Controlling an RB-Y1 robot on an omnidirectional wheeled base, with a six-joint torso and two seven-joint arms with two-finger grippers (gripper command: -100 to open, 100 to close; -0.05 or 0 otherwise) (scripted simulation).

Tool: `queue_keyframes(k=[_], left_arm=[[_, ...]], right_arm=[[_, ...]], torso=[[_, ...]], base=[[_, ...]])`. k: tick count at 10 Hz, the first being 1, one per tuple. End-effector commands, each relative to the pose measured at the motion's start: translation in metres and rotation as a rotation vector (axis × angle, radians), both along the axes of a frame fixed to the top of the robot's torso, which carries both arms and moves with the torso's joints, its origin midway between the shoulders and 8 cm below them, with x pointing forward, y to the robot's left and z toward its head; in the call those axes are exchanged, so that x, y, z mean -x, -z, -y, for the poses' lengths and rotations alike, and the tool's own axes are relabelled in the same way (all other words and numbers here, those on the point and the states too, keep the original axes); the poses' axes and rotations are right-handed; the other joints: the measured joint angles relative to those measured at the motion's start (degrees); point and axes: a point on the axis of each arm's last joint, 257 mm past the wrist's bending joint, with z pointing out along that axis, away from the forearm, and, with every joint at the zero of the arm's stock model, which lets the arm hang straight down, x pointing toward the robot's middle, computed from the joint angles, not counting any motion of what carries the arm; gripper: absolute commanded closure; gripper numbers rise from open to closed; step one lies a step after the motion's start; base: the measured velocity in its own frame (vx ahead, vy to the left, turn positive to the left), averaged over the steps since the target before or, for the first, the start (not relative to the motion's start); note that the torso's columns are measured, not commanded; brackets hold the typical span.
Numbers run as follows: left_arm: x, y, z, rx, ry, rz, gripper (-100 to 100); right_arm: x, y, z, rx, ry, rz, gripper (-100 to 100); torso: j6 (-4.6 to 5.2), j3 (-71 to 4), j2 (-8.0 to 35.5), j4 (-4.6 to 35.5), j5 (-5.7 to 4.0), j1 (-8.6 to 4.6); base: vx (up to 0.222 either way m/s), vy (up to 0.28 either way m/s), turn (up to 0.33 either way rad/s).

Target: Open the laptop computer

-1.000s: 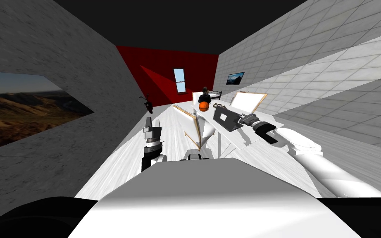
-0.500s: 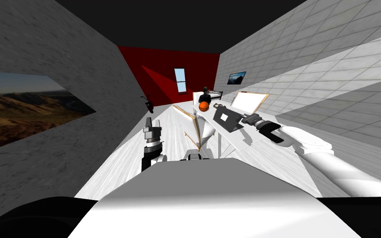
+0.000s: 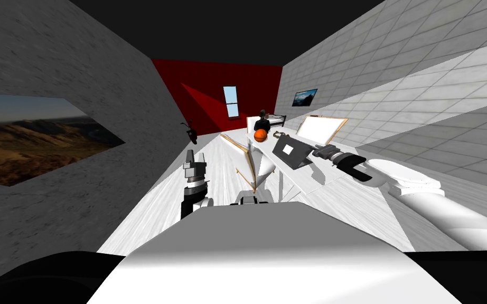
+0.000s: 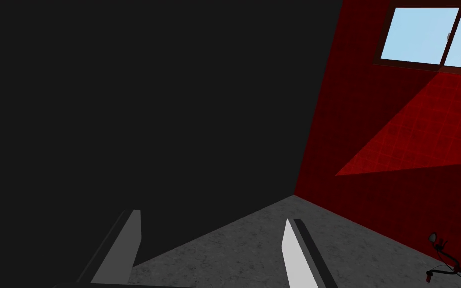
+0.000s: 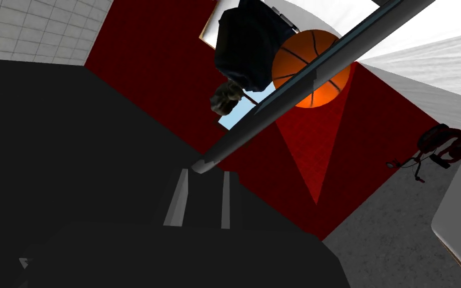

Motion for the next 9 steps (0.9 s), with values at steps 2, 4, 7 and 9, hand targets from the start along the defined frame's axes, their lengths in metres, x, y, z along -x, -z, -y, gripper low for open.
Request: queue_keyframes(k=[2,4,7,9], left_arm=[[0.000,0.000,0.000,0.000,0.000,0.000,0],[0.000,0.000,0.000,0.000,0.000,0.000,0],[0.000,0.000,0.000,0.000,0.000,0.000,0],[0.000,0.000,0.000,0.000,0.000,0.000,0]], right_arm=[[0.007,0.019,0.007,-0.124,0.014,-0.043,100],[0.012,0.031,0.012,-0.206,0.028,-0.070,100],[0.021,0.047,0.020,-0.325,0.052,-0.107,100],[0.027,0.057,0.025,-0.407,0.073,-0.130,100]], torso=[[-0.12,-0.10,-0.14,-0.02,-0.01,-0.14],[-0.05,-0.10,-0.17,-0.12,-0.11,-0.10],[-0.13,-0.13,-0.25,-0.23,-0.28,-0.21],[-0.11,-0.12,-0.24,-0.22,-0.26,-0.13]], base=[[0.007,-0.089,0.057],[0.018,-0.091,0.075],[0.006,-0.100,0.068],[0.012,-0.090,0.071]])
